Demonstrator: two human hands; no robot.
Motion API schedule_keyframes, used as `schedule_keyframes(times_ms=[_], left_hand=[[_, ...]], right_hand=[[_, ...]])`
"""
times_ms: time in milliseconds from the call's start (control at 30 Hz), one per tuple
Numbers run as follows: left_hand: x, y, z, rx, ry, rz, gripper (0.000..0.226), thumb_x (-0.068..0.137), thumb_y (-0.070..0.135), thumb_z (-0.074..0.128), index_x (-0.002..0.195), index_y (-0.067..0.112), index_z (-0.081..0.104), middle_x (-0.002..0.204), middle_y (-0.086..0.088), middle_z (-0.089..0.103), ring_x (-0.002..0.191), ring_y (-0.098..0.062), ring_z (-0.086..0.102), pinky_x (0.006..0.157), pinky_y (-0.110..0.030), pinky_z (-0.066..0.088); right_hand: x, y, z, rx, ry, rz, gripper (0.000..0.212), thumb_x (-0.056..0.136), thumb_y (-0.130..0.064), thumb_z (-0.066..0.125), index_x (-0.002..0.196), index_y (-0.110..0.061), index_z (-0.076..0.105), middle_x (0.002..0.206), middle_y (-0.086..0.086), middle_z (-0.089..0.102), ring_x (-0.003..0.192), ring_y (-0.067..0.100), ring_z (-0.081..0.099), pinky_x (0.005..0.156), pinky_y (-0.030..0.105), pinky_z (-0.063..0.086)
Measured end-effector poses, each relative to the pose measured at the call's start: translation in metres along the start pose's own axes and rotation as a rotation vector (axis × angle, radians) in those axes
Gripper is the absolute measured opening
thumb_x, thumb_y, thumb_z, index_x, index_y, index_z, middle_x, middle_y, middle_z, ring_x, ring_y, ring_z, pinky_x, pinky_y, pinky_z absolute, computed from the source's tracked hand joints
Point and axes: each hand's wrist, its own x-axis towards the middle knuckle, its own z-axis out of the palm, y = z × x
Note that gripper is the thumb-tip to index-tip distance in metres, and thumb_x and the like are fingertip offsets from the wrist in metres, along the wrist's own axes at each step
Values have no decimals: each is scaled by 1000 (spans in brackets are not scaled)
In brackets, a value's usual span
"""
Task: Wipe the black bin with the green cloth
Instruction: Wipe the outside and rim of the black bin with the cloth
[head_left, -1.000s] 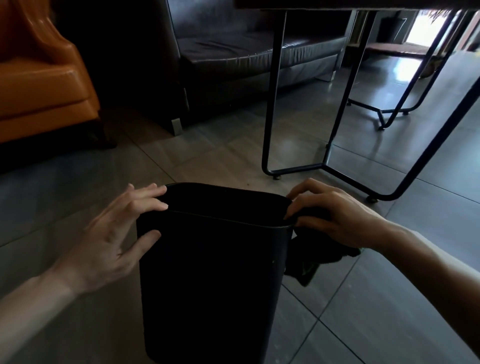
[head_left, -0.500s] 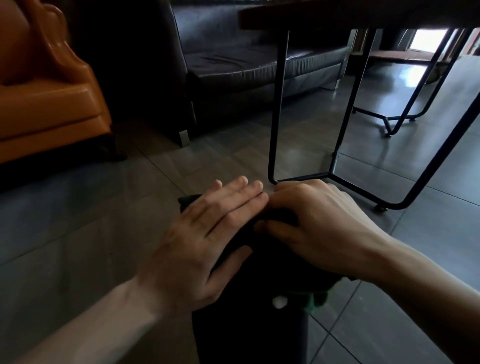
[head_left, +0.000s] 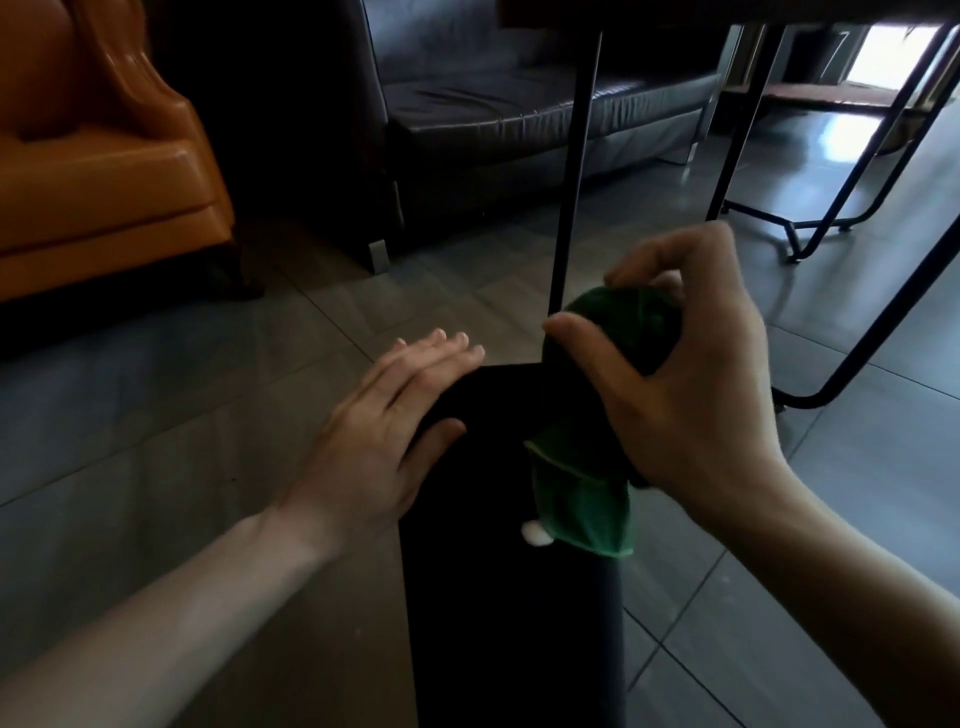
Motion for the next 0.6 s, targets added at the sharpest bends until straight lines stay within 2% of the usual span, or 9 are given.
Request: schedule_keyframes(times_ms=[67, 167, 233, 300, 333, 400, 433, 500, 600], left_hand=[[5, -3, -1, -34, -18, -19, 48, 106, 31, 50, 151, 18, 49, 157, 4, 49, 153, -11, 37, 128, -40, 27], [10, -4, 0, -62, -30, -34, 45, 106, 30, 50, 150, 22, 50, 155, 8, 50, 152, -9, 36, 129, -38, 25], [11, -6, 2, -79, -33, -53, 44, 105, 28, 51, 149, 21, 51, 154, 8, 51, 152, -9, 37, 129, -41, 26], [12, -9, 2, -87, -35, -73, 44, 105, 27, 51, 149, 22, 51, 153, 8, 52, 152, -10, 38, 128, -43, 26], [13, -12, 1, -89, -37, -82, 44, 105, 28, 51, 148, 22, 51, 153, 8, 52, 152, -10, 38, 128, -44, 27], [12, -15, -1, -94, -40, -99, 43, 105, 30, 50, 148, 24, 51, 152, 8, 52, 151, -9, 38, 127, -45, 27], [12, -16, -2, -99, -40, -105, 43, 105, 30, 50, 148, 25, 51, 152, 9, 53, 151, -9, 38, 127, -45, 27], [12, -17, -1, -105, -41, -114, 42, 105, 31, 51, 148, 26, 50, 152, 10, 52, 151, -9, 38, 127, -45, 27], [15, -17, -1, -109, -52, -131, 42, 105, 32, 51, 147, 26, 50, 151, 11, 52, 151, -8, 38, 127, -45, 27]], right_hand=[[-13, 5, 12, 15, 78, -55, 39, 85, -30, 82, 100, -11, 50, 100, 7, 56, 85, 18, 55, 76, 18, 48], [-46, 14, 32, -24, -77, -110, 36, 87, -25, 82, 97, 0, 58, 103, 11, 55, 90, 15, 53, 80, 14, 43], [-63, 22, 32, -65, -231, -203, 36, 92, -32, 80, 103, -1, 65, 112, 11, 61, 101, 21, 60, 89, 26, 50], [-72, 31, 23, -146, -370, -306, 40, 98, -40, 71, 119, -7, 69, 132, 8, 63, 129, 23, 58, 111, 45, 46], [-75, 34, 17, -189, -442, -343, 42, 101, -43, 65, 129, -12, 68, 145, 5, 59, 145, 24, 48, 120, 56, 36], [-81, 38, 5, -222, -565, -380, 42, 104, -40, 57, 141, -22, 63, 165, 3, 42, 160, 27, 24, 125, 68, 21], [-84, 41, 0, -212, -605, -387, 41, 103, -36, 57, 143, -25, 62, 170, 5, 33, 162, 28, 19, 125, 67, 23], [-90, 45, -7, -198, -637, -392, 38, 103, -29, 59, 140, -28, 65, 173, 12, 23, 161, 27, 22, 125, 58, 31], [-102, 49, -11, -254, -648, -430, 36, 104, -24, 60, 138, -33, 66, 172, 17, 24, 157, 29, 32, 119, 52, 41]])
